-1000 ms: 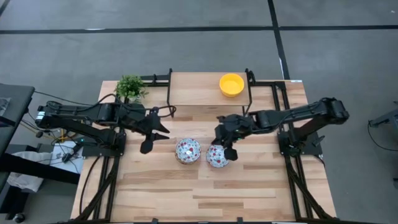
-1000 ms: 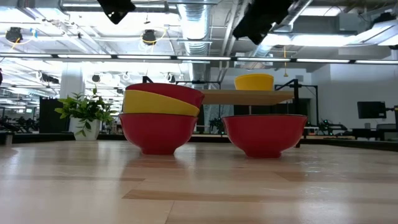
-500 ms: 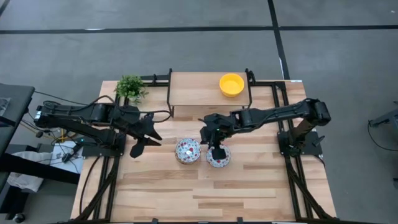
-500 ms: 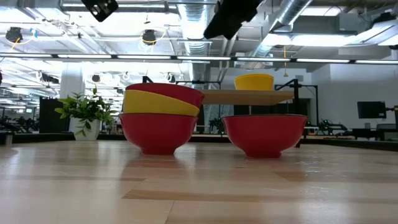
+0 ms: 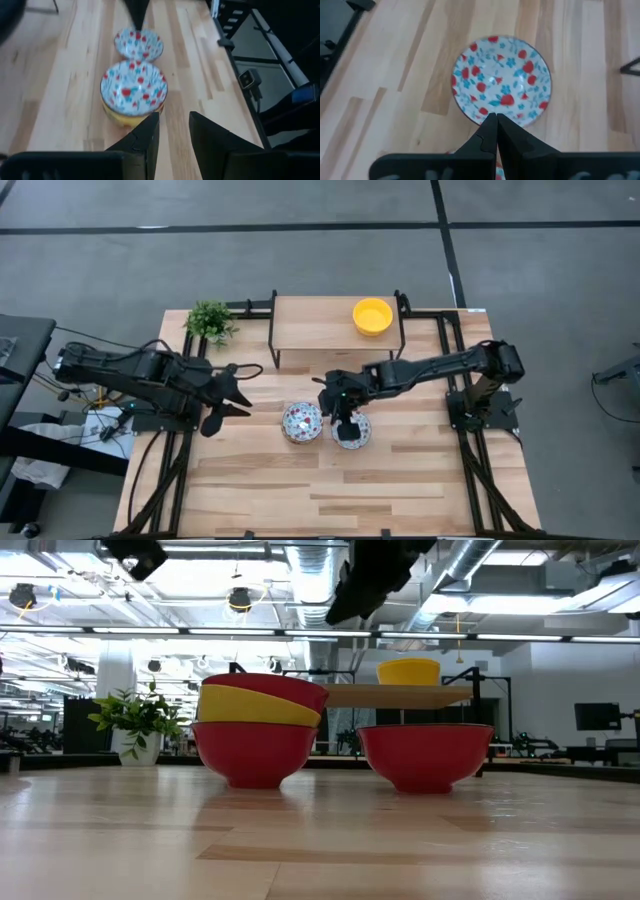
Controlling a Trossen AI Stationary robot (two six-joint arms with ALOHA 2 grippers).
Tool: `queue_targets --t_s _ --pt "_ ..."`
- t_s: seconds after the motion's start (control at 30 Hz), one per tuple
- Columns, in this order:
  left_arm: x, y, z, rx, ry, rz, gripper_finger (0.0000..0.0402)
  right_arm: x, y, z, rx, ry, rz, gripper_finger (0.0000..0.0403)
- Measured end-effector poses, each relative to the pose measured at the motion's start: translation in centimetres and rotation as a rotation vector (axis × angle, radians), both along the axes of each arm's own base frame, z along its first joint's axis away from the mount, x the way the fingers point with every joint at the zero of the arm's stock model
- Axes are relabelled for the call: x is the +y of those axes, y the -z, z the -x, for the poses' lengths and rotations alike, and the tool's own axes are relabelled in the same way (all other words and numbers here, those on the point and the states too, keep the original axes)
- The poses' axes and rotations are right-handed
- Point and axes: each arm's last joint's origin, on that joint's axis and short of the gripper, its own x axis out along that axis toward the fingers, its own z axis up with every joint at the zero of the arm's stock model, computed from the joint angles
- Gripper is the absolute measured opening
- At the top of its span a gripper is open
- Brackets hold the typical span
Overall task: Pick & Place Mini bowls
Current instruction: Remove the red bowl from the stacked bowls
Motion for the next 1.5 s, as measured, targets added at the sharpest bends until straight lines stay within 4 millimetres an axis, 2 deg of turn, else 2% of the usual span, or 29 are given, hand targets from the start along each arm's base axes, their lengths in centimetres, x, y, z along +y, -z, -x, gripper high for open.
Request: queue_targets --t_s 0.2,0.43,0.87,1.2,1.5 --pt "0.1 2.3 0.5 0.017 -0.029 0.037 0.0106 0.7 -0.1 0.1 -0.005 -0.019 -0.001 0.0" --pt "0.1 3.2 0.5 -0.047 -0.034 0.061 0.0106 1.4 -0.1 0.1 -0.018 -0.035 0.0 0.0001" --pt "0.1 3.6 0.3 -0.051 -0.033 0.061 0.0106 1.6 -0.1 -0.1 -0.046 -0.051 0.037 0.0107" --pt "0.1 3.5 0.3 -0.059 -0.032 0.062 0.0106 2.3 3.0 -1.8 -0.007 -0.083 0.065 0.0111" --pt "0.1 3.4 0.3 -0.065 -0.031 0.063 0.0106 2.5 3.1 -1.7 -0.008 -0.155 0.109 0.0111"
